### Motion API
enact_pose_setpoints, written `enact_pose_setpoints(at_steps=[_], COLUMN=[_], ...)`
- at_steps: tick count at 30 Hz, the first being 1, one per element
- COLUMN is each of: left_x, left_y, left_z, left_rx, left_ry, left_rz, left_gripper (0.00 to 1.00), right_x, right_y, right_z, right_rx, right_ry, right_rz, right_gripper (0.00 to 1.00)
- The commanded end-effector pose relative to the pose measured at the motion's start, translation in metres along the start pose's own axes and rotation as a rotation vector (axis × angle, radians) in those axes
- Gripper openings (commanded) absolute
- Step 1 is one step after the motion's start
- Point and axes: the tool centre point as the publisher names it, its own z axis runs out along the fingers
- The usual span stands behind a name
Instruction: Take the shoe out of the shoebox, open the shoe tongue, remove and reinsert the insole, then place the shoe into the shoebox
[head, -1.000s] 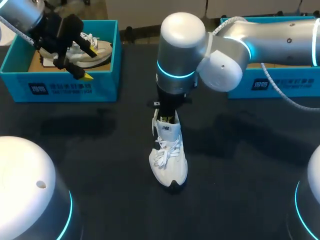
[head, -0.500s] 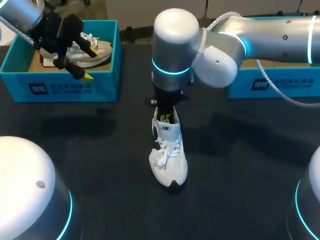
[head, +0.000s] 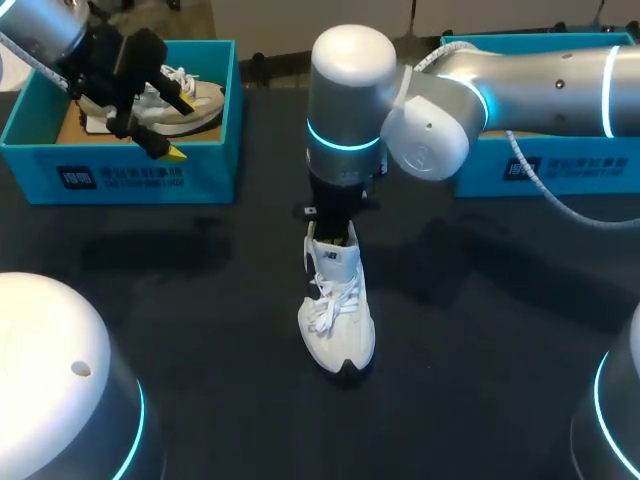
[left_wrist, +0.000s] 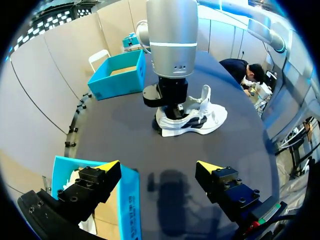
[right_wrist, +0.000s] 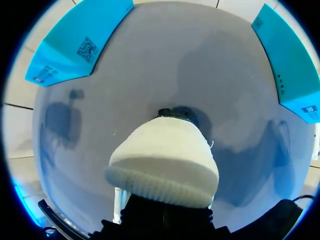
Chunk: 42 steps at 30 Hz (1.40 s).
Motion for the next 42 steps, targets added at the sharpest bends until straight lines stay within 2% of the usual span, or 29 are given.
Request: enact_pose_setpoints(at_steps=[1,5,11,12,17,24,30,31,32,33,35,36,42], left_x=[0.001,0.001,0.001,0.001,0.001,0.001,0.001,0.001,0.001,0.001,0.001,0.001,0.001], left_y=[0.000,0.000,0.000,0.000,0.000,0.000,0.000,0.000,0.000,0.000,0.000,0.000,0.000], left_z=[-0.001,-0.001,-0.001,-0.001,-0.001,-0.001,-0.001,-0.001,-0.001,-0.001,-0.001,-0.001,-0.001], left_rx=[-0.002,-0.002,-0.002,-0.002,-0.002,-0.002,-0.002,-0.002,-0.002,-0.002,-0.002,-0.002,-0.002], left_ry=[-0.001,-0.001,-0.001,-0.001,-0.001,-0.001,-0.001,-0.001,-0.001,-0.001,-0.001,-0.001,-0.001], left_rz=[0.001,0.001,0.001,0.001,0.001,0.001,0.001,0.001,0.001,0.001,0.001,0.001,0.001], left_gripper=[1.00,1.00,1.00,1.00,1.00,1.00,1.00,1.00,1.00,1.00,1.00,1.00,1.00], right_x=[0.004,0.006,0.006,0.005,0.007,0.009,0.009,0.009,0.010,0.010,0.011,0.011,0.011], right_y=[-0.004,-0.008,-0.014,-0.015,-0.025,-0.042,-0.054,-0.054,-0.054,-0.055,-0.055,-0.055,-0.054], right_z=[-0.006,-0.025,-0.044,-0.047,-0.057,-0.057,-0.054,-0.055,-0.055,-0.056,-0.058,-0.059,-0.058], right_rx=[0.022,0.052,0.161,0.203,0.271,0.337,0.353,0.365,0.369,0.369,0.375,0.375,0.386], right_ry=[-0.011,-0.006,0.038,0.037,0.053,0.059,0.057,0.057,0.056,0.052,0.046,0.045,0.046], right_rz=[0.001,0.017,0.043,0.039,0.049,0.067,0.065,0.060,0.059,0.060,0.057,0.056,0.044], right_gripper=[0.00,0.00,0.00,0.00,0.00,0.00,0.00,0.12,0.34,0.47,0.90,1.00,1.00])
